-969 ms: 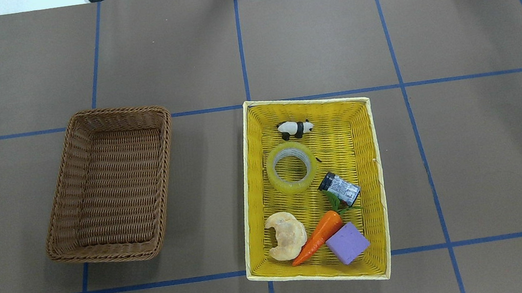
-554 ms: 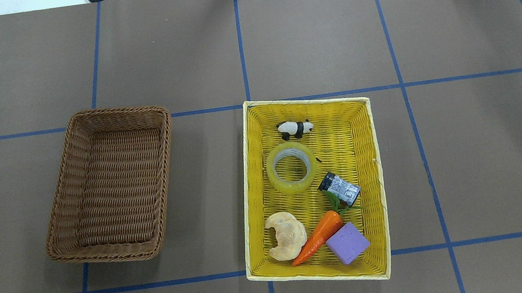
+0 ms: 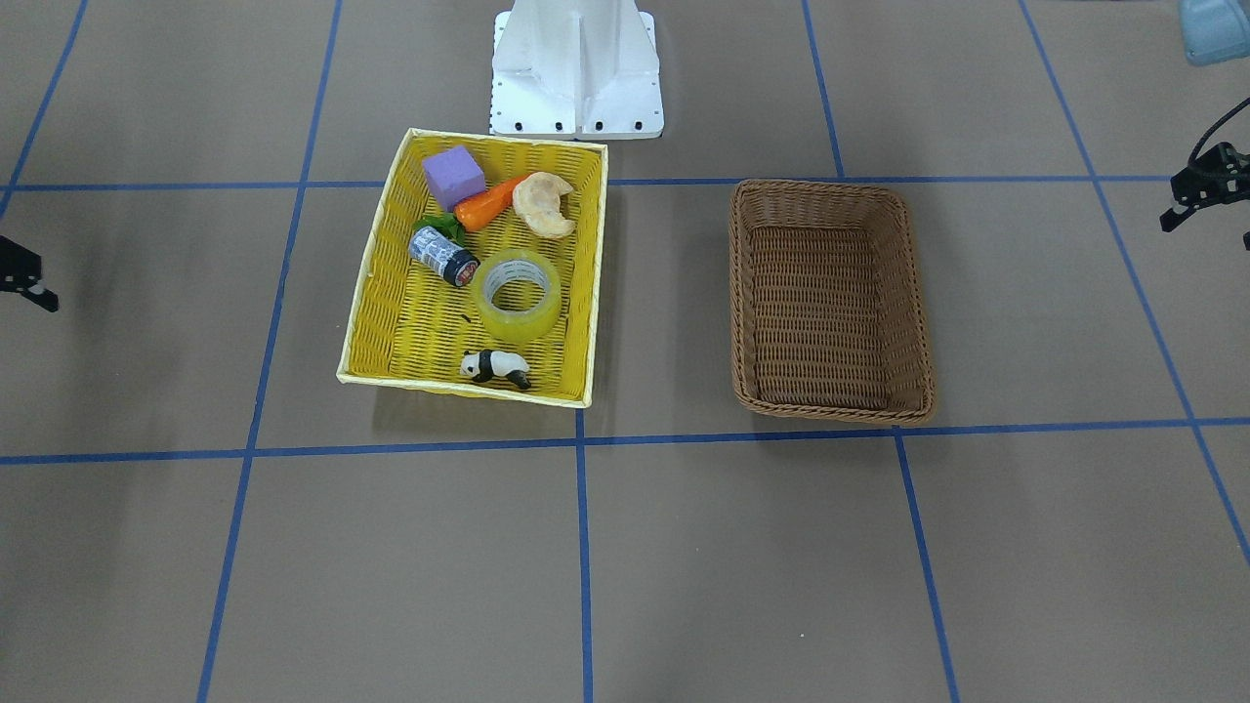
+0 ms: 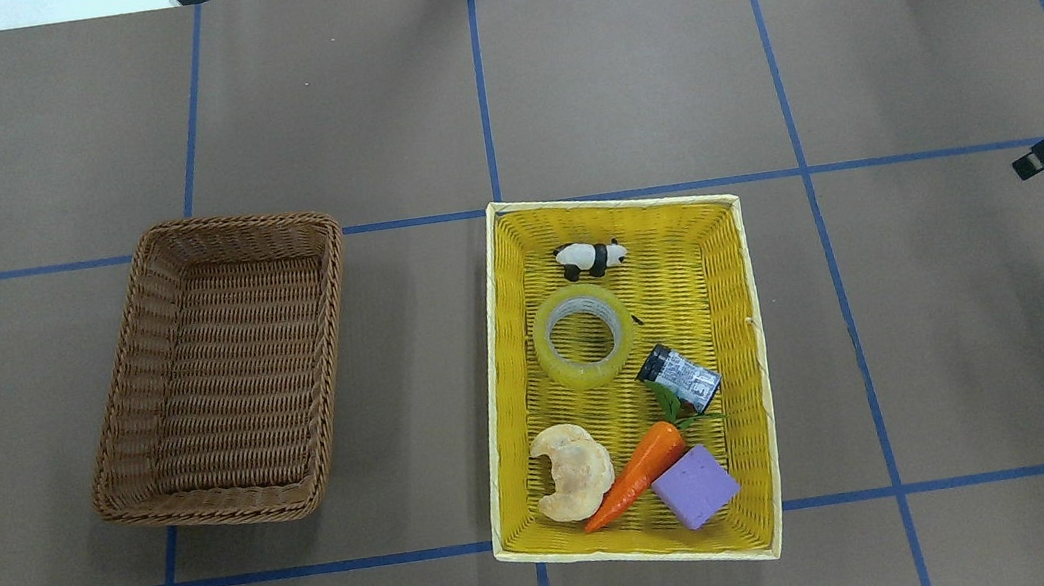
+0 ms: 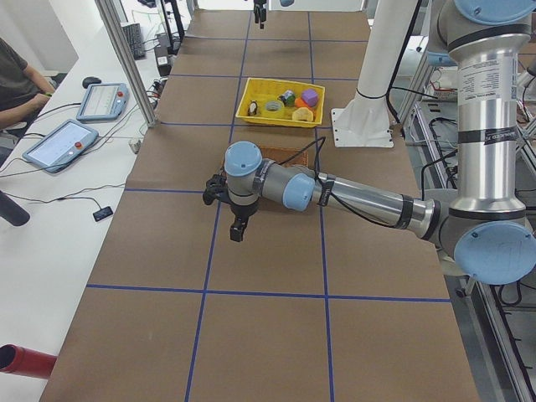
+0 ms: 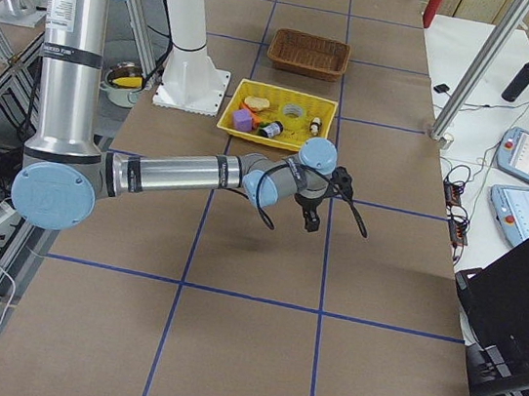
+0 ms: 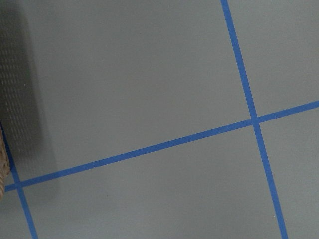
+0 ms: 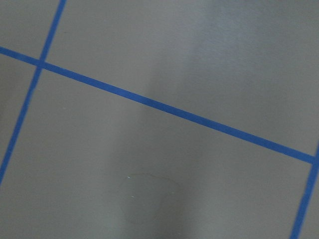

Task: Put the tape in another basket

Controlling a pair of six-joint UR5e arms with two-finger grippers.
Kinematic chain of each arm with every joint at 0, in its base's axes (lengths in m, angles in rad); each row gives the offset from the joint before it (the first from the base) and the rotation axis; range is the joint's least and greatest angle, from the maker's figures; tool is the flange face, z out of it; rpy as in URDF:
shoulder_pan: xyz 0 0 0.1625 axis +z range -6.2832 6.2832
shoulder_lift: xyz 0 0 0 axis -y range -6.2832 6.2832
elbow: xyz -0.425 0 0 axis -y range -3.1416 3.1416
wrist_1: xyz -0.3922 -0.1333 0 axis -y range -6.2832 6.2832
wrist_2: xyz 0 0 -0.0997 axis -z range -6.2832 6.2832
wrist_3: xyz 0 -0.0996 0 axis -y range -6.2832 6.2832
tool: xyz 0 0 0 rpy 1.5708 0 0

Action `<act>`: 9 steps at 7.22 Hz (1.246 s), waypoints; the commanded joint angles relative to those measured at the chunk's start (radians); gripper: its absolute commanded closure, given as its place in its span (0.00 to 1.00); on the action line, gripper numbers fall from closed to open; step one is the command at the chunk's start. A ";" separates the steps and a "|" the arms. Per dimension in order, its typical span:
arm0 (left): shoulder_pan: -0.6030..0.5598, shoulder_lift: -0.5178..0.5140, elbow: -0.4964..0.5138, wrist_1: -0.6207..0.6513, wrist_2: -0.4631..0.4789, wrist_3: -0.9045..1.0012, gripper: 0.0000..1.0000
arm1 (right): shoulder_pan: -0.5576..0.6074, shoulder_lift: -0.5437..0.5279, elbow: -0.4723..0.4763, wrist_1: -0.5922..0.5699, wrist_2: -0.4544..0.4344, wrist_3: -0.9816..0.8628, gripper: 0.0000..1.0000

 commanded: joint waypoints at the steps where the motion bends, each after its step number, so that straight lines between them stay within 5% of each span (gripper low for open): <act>1: 0.000 0.003 0.009 0.002 0.000 -0.004 0.02 | -0.214 0.138 0.042 0.058 -0.071 0.418 0.00; 2: 0.001 0.005 0.016 0.002 0.000 -0.004 0.02 | -0.321 0.241 0.041 0.049 -0.128 0.615 0.00; 4: 0.002 0.003 0.047 0.000 0.000 -0.001 0.02 | -0.431 0.456 0.042 -0.209 -0.226 0.670 0.00; 5: 0.002 0.003 0.047 0.000 0.000 -0.001 0.02 | -0.529 0.505 0.038 -0.241 -0.389 0.671 0.01; 9: 0.002 0.003 0.052 -0.005 -0.002 -0.001 0.02 | -0.585 0.515 -0.036 -0.244 -0.449 0.438 0.13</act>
